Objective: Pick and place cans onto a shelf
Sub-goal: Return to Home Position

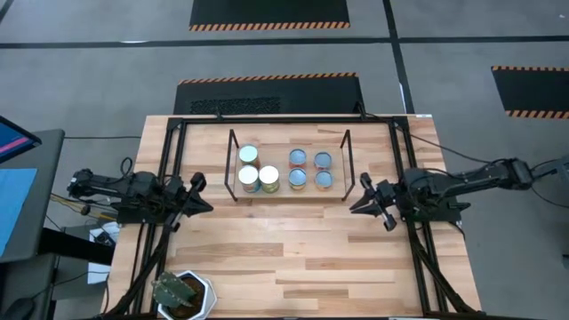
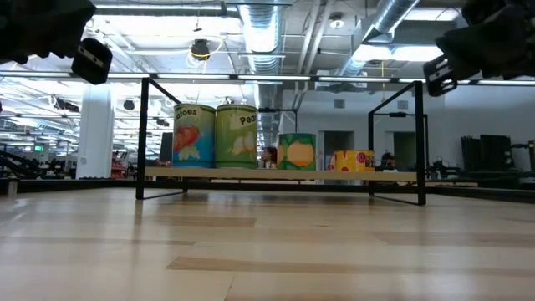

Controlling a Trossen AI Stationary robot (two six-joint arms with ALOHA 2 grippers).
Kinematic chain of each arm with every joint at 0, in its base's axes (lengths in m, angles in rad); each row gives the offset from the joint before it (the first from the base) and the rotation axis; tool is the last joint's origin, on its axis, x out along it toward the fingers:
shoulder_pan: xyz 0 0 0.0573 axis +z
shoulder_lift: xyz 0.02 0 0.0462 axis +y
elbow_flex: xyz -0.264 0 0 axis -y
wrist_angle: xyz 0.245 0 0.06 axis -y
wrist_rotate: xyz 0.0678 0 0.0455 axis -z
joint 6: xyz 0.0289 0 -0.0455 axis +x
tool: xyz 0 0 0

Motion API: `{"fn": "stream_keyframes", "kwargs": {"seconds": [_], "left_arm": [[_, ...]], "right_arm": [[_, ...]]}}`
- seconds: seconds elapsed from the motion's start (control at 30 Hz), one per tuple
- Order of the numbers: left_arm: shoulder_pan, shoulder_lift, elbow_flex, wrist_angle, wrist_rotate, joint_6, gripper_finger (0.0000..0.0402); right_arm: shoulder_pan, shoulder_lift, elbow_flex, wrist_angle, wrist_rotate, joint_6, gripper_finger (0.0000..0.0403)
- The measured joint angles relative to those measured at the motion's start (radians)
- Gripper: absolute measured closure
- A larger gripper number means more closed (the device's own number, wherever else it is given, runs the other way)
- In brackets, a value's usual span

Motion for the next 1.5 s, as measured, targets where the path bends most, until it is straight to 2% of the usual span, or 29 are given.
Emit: {"fn": "stream_keyframes", "kwargs": {"seconds": [0.27, 0.47, 0.77, 0.9, 1.1, 1.33, 1.5], "left_arm": [[0.000, 0.000, -0.003, -0.011, -0.034, 0.006, 0.0400], [0.000, 0.000, -0.050, 0.003, -0.034, -0.007, 0.0400], [0.000, -0.001, -0.054, -0.008, -0.018, 0.024, 0.0400], [0.000, 0.000, -0.055, -0.014, 0.006, 0.061, 0.0400], [0.000, 0.000, -0.055, -0.014, 0.007, 0.270, 0.0400], [0.000, 0.000, -0.056, -0.037, -0.116, 0.306, 0.0400], [0.001, 0.000, -0.056, -0.040, -0.141, 0.349, 0.0400]], "right_arm": [[-0.003, -0.147, -0.086, -0.021, 0.001, 0.000, 0.0336], [-0.036, -0.236, -0.090, -0.146, 0.018, 0.001, 0.0336], [-0.101, -0.330, -0.091, -0.321, 0.030, 0.001, 0.0336], [-0.114, -0.343, -0.092, -0.329, 0.033, 0.000, 0.0336], [-0.118, -0.343, -0.092, -0.334, 0.032, 0.000, 0.0336], [-0.118, -0.343, -0.093, -0.338, 0.031, 0.000, 0.0336], [-0.117, -0.343, -0.093, -0.340, 0.030, 0.000, 0.0336]]}}
